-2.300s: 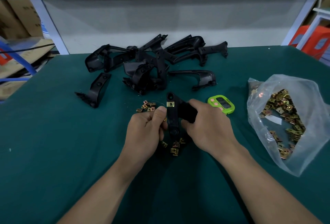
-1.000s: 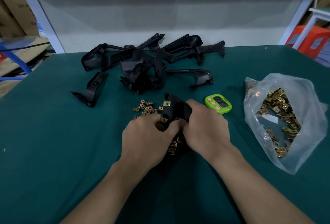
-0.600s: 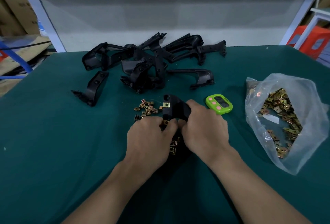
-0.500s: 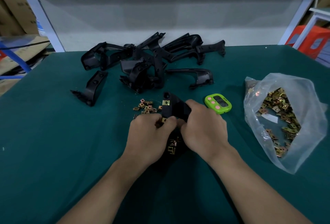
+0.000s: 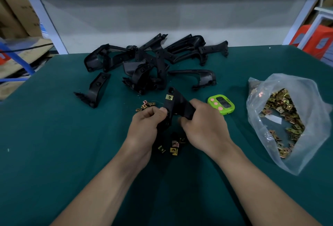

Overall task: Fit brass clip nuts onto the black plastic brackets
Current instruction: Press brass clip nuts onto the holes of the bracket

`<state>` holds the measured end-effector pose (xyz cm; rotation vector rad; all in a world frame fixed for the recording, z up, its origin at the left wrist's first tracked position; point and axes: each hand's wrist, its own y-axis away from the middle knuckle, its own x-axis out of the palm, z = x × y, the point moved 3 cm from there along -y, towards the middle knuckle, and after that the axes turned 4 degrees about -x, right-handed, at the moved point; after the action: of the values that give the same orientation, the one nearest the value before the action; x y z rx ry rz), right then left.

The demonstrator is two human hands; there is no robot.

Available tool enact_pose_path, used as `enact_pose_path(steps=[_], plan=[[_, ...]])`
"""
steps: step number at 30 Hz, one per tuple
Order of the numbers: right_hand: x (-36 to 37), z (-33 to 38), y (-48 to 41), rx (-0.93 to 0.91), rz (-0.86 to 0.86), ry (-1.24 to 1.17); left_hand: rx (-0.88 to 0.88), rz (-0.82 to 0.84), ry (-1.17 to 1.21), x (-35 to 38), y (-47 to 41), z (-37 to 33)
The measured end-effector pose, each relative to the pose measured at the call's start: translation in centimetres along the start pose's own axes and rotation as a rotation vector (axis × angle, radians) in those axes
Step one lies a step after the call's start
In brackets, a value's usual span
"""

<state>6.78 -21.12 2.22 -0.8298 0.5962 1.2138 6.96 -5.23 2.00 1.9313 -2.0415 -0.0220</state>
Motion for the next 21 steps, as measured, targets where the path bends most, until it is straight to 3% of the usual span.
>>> enact_pose_path(steps=[4, 9, 21], plan=[[-0.2, -0.1, 0.2, -0.018, -0.046, 0.051, -0.01, -0.031, 0.001, 0.1, 0.1, 0.5], [-0.3, 0.0, 0.4, -0.038, -0.067, 0.077, 0.231, -0.118, -0.46, -0.5, 0.6, 0.0], [0.2, 0.6, 0.6, -0.057, -0.062, 0.051, 0.419, -0.305, -0.753, 0.7, 2.0, 0.3]])
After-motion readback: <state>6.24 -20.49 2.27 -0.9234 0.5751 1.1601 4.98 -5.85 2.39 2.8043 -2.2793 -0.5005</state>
